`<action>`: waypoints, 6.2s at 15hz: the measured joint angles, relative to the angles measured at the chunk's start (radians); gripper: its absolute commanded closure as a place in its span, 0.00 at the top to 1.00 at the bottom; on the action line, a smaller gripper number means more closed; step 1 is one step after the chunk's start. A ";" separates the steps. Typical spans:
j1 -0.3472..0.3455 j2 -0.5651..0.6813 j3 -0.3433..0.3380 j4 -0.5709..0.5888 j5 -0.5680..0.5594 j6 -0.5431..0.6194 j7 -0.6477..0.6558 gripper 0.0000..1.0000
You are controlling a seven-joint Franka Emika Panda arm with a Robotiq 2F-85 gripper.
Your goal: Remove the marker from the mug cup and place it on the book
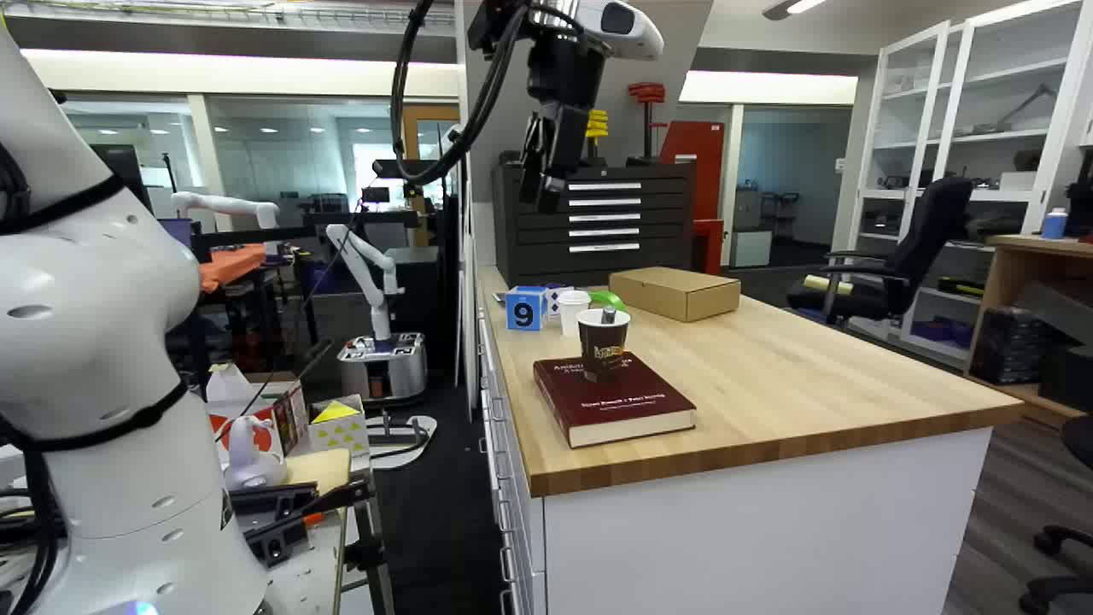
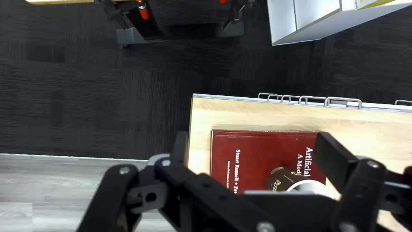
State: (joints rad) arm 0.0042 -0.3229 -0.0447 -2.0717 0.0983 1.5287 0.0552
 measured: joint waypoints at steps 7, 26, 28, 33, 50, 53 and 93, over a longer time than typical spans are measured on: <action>0.000 0.000 0.000 0.000 0.000 0.000 0.000 1.00; 0.024 0.072 0.087 -0.026 -0.066 0.359 -0.054 1.00; 0.037 0.102 0.101 -0.030 -0.077 0.420 -0.078 1.00; 0.067 0.173 0.128 -0.037 -0.105 0.511 -0.113 1.00; 0.067 0.229 0.127 -0.038 -0.090 0.564 -0.123 1.00; 0.068 0.263 0.127 -0.039 -0.081 0.602 -0.136 1.00; 0.073 0.388 0.138 -0.053 0.008 0.723 -0.275 0.07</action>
State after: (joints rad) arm 0.0770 0.0649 0.0929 -2.1249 0.1060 2.2512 -0.2202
